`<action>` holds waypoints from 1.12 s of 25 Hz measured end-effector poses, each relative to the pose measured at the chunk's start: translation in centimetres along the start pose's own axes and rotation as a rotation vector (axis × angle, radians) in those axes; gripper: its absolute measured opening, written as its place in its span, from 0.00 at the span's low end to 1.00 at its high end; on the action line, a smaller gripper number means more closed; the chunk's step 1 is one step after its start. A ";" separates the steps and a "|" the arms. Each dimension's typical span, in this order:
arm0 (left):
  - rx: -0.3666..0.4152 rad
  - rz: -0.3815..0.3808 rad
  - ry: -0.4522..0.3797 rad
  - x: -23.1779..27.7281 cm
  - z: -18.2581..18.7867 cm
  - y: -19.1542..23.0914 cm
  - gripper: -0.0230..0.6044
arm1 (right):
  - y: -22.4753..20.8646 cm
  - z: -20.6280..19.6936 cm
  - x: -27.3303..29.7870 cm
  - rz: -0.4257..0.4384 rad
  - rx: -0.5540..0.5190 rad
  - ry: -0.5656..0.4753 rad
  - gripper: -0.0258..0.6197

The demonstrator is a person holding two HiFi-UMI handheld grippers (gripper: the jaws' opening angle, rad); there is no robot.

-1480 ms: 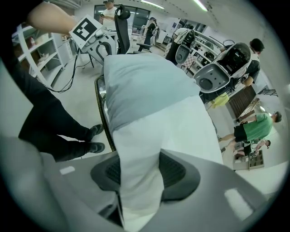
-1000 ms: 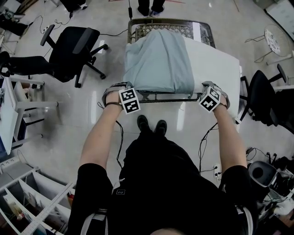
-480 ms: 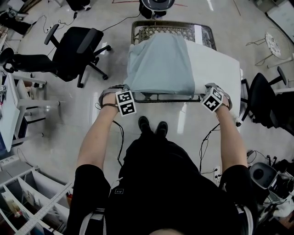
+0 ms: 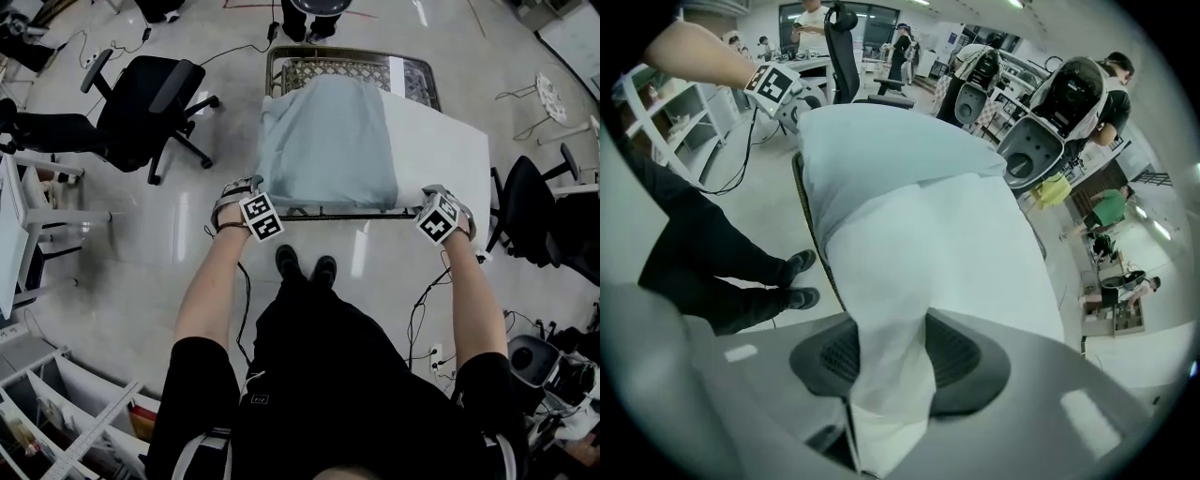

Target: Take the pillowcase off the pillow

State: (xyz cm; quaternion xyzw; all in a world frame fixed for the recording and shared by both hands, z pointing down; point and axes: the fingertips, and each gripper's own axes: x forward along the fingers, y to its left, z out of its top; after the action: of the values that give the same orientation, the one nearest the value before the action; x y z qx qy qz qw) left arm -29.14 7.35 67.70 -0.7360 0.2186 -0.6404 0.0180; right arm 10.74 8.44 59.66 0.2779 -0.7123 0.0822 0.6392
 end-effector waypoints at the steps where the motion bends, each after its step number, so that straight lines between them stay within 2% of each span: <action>1: -0.021 -0.002 -0.024 0.1 0.3 -0.2 0.45 | 0.1 -0.1 0.1 -0.003 -0.006 0.004 0.33; 2: -0.036 -0.002 -0.052 0.0 0.7 -0.2 0.28 | 0.1 0.0 0.2 -0.006 -0.008 0.006 0.33; 3: -0.048 -0.001 -0.076 -0.2 1.1 0.0 0.05 | 0.0 0.0 0.3 -0.007 -0.008 0.005 0.33; 7: -0.076 -0.016 -0.077 -1.5 0.1 0.9 0.05 | 0.0 0.0 0.3 0.002 -0.015 0.004 0.32; 11: 0.030 0.066 -0.011 -4.1 -2.2 3.7 0.05 | 0.0 0.1 0.1 0.001 -0.017 -0.004 0.32; 12: 0.035 0.088 0.007 -4.8 -3.0 4.6 0.05 | -0.1 0.2 -0.1 0.002 -0.011 -0.011 0.32; 16: -0.045 0.143 0.069 -7.3 -7.5 8.1 0.05 | -0.7 0.3 -1.0 0.001 0.017 -0.044 0.31; 19: -0.096 0.191 0.102 -9.5 -10.2 11.0 0.05 | -1.1 -1.0 -1.3 0.004 0.041 -0.029 0.31; 28: -0.102 0.373 0.130 -14.8 -11.9 18.7 0.05 | -0.9 -3.2 -0.8 0.017 0.071 0.014 0.30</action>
State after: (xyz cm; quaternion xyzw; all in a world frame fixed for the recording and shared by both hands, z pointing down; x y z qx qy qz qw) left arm -47.26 -1.39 50.27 -0.6400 0.3838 -0.6602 0.0850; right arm 14.02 9.41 59.27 0.2938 -0.7068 0.1146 0.6333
